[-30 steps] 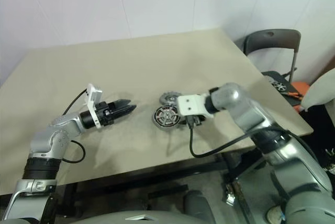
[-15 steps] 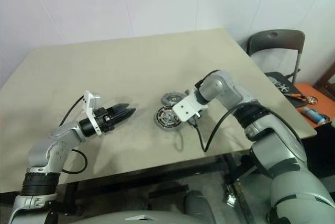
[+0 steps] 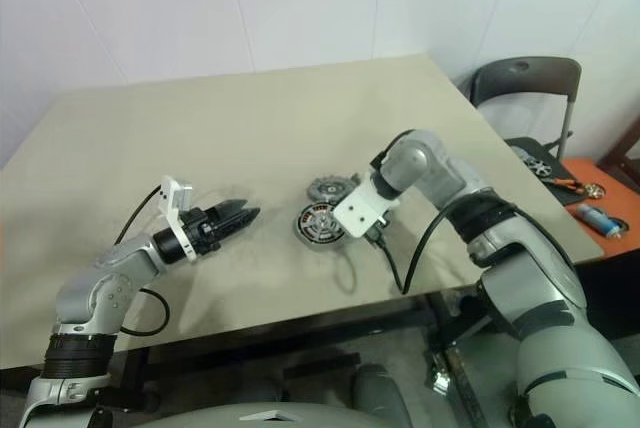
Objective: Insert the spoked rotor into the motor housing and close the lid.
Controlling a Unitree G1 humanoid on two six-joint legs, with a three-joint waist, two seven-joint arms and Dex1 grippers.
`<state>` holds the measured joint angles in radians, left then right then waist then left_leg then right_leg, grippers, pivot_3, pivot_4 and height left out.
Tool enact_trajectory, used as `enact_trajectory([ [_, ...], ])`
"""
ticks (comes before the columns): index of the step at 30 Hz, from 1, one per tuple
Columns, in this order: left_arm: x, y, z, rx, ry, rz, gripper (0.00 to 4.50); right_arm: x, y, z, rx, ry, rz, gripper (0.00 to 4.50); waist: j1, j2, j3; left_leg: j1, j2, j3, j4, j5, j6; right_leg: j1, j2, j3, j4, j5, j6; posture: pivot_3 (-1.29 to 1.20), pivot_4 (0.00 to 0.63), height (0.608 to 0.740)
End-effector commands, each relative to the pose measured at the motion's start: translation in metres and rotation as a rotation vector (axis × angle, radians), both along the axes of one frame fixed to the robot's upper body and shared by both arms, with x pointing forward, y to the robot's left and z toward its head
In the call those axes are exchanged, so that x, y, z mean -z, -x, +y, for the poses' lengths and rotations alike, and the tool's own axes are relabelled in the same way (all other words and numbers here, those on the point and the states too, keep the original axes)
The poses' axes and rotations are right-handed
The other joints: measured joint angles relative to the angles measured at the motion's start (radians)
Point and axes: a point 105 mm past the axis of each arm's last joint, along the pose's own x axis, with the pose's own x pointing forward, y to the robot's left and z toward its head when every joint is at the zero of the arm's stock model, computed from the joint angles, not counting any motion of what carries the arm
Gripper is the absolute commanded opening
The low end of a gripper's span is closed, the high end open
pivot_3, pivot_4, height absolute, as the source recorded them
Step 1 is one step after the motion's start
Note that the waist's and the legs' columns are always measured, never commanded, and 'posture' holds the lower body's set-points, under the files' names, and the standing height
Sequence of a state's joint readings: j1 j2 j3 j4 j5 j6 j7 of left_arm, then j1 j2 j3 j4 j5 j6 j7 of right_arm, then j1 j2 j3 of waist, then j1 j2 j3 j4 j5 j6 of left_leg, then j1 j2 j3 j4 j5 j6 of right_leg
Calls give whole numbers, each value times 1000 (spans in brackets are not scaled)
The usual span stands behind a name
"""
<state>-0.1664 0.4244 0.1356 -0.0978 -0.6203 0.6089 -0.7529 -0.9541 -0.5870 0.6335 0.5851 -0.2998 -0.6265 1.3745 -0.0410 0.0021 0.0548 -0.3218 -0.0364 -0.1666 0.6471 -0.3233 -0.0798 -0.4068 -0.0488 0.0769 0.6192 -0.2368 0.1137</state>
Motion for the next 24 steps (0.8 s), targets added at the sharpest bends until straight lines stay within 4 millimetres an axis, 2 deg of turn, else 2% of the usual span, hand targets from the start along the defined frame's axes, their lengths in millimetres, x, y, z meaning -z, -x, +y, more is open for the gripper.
enact_trajectory([
  [1, -15, 0, -2, 6, 7, -55, 2788, -3, -3, 4, -16, -15, -32, 2204, -1, 0, 0, 0, 0, 0, 0, 0, 0, 0, 0, 0, 0, 0, 0, 0, 0, 740],
  [10, -15, -1, -1, -5, 4, -50, 2788, 7, -10, 12, -27, -30, -62, 2204, -4, 0, 0, 1, 0, 0, 1, 0, 0, 1, 0, 0, 1, 0, 0, 0, 0, 740],
  [13, -15, 0, -1, -7, 4, -49, 2788, 14, -13, 10, -39, -11, -87, 1630, -8, -1, -1, 3, 0, 0, 1, 0, 0, 1, 1, 1, 2, 0, -1, 0, 0, 740],
  [17, -15, 1, 0, -9, 4, -46, 2788, 17, -14, 6, -46, 5, -97, 420, -12, -2, -2, 5, 1, 1, 1, 1, -2, 2, 2, 1, 6, 0, -1, 0, 0, 740],
  [24, -14, 2, -4, -9, 7, -44, 2788, 10, -10, 16, -122, 1, -122, 420, -23, -2, -2, 8, 1, 0, 1, 1, -2, 4, 2, 2, 9, 0, -1, 0, 0, 740],
])
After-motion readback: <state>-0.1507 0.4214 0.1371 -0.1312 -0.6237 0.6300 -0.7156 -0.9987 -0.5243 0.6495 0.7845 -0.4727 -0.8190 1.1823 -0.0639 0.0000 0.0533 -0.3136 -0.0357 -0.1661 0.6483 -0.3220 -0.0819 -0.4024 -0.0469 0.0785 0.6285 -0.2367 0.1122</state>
